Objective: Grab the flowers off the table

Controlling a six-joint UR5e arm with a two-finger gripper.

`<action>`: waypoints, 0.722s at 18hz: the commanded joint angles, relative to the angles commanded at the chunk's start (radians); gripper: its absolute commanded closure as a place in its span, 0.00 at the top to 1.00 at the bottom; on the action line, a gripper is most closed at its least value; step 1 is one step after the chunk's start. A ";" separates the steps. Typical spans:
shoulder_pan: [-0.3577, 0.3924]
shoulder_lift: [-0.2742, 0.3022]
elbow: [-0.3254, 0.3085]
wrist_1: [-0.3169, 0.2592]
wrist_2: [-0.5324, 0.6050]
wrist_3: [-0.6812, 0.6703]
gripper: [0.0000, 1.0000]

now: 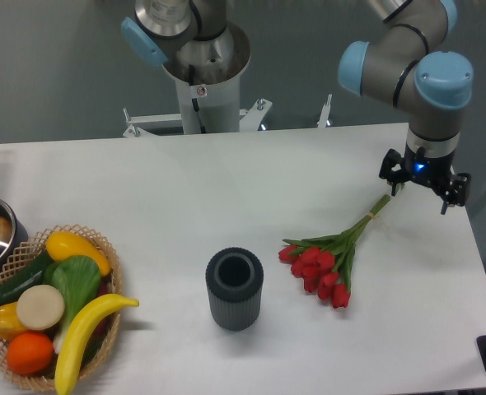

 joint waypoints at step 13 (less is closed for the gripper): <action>-0.043 -0.021 -0.084 0.078 -0.043 -0.023 1.00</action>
